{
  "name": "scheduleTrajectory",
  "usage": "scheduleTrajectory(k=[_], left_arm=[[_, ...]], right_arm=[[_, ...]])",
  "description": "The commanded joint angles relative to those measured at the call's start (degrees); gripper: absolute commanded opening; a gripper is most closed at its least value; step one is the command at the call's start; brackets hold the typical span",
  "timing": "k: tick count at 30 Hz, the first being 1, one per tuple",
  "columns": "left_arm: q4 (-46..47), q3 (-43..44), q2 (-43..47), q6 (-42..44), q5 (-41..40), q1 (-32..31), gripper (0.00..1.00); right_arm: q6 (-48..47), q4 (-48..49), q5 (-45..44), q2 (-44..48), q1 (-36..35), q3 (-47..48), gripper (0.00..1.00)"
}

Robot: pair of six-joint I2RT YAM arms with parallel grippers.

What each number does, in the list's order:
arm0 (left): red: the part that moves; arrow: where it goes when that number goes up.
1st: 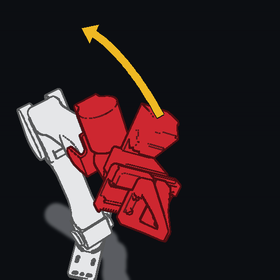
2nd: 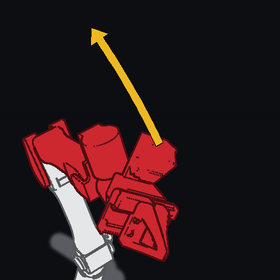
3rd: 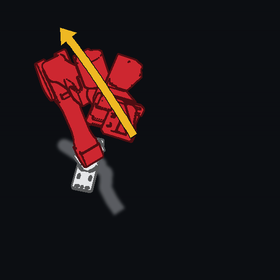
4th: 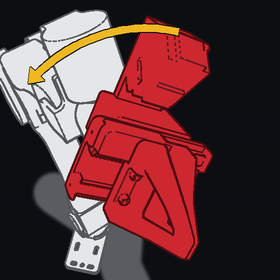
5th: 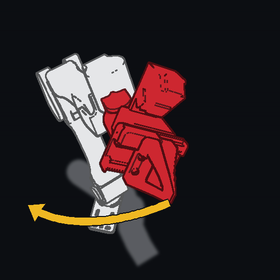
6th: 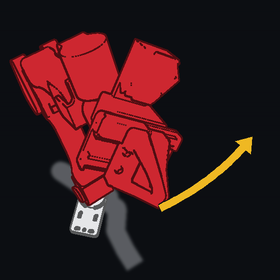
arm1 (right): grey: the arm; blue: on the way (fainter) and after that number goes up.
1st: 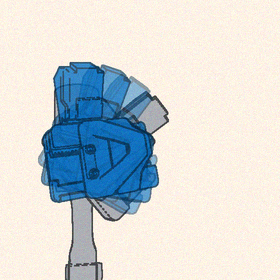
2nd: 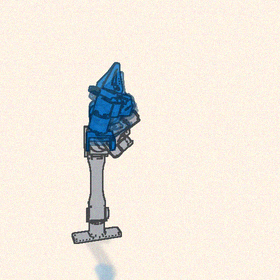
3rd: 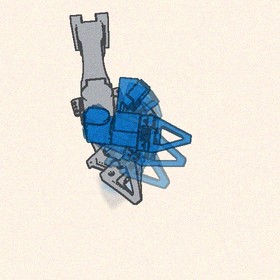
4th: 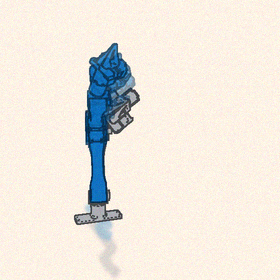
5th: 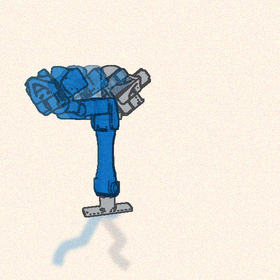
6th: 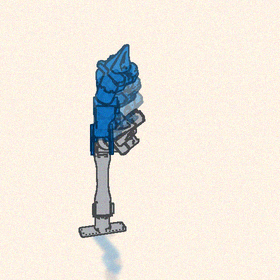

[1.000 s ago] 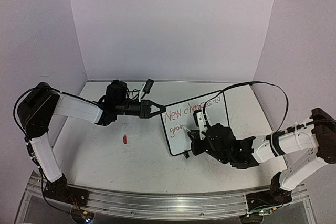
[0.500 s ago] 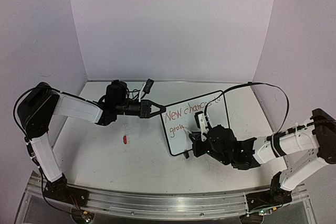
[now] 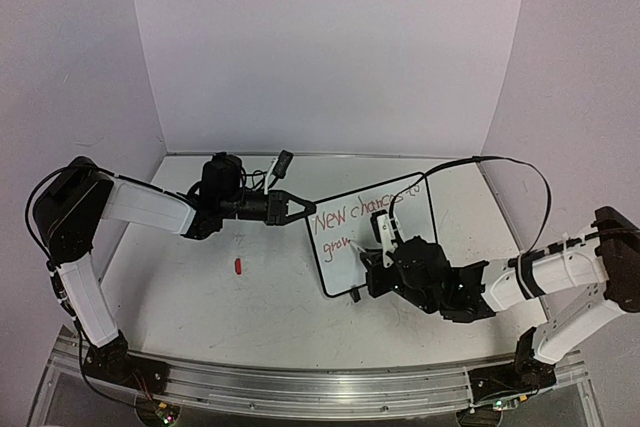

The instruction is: Write a sentence on the whiteboard

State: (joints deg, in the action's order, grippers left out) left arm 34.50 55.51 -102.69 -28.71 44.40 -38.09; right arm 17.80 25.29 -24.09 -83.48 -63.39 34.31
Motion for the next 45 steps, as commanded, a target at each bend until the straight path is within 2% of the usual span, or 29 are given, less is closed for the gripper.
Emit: scheduleTrajectory(k=[1,21,34,45], left_arm=[[-3.6,1.0,1.7,0.2,1.6,-0.6,0.0],[-3.6,1.0,1.5,0.2,1.6,-0.6,0.0],[-3.6,1.2,1.5,0.3,1.4,-0.6,0.0],[-3.6,1.1,1.6,0.3,1.5,-0.6,0.0]], right_arm=[[-1.2,0.0,-3.3,-0.6,0.8,2.8,0.0],[-2.4,0.1,-2.3,1.1,1.6,2.5,0.0],[-2.5,0.5,1.2,8.1,1.7,-3.8,0.0],[-1.4,1.2,1.9,7.2,1.7,-4.6,0.0]])
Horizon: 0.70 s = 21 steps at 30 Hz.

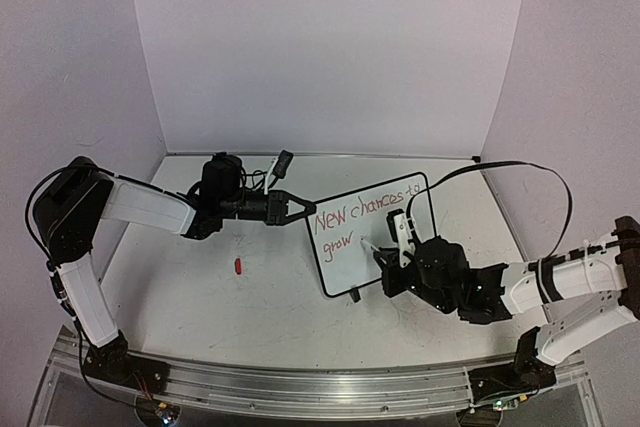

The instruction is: Write a sentence on the whiteboard

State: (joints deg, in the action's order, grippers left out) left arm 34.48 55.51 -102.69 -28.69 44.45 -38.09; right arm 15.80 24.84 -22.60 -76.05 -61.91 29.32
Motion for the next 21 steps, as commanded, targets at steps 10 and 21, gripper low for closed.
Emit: scheduleTrajectory(k=[10,21], left_arm=[[-3.6,1.2,1.5,0.4,1.4,-0.6,0.0],[-3.6,1.3,1.4,0.3,1.6,-0.7,0.0]], right_arm=[[-0.6,3.0,0.2,-1.1,0.2,0.5,0.0],[-1.3,4.0,0.6,-3.4,0.1,2.6,0.0]])
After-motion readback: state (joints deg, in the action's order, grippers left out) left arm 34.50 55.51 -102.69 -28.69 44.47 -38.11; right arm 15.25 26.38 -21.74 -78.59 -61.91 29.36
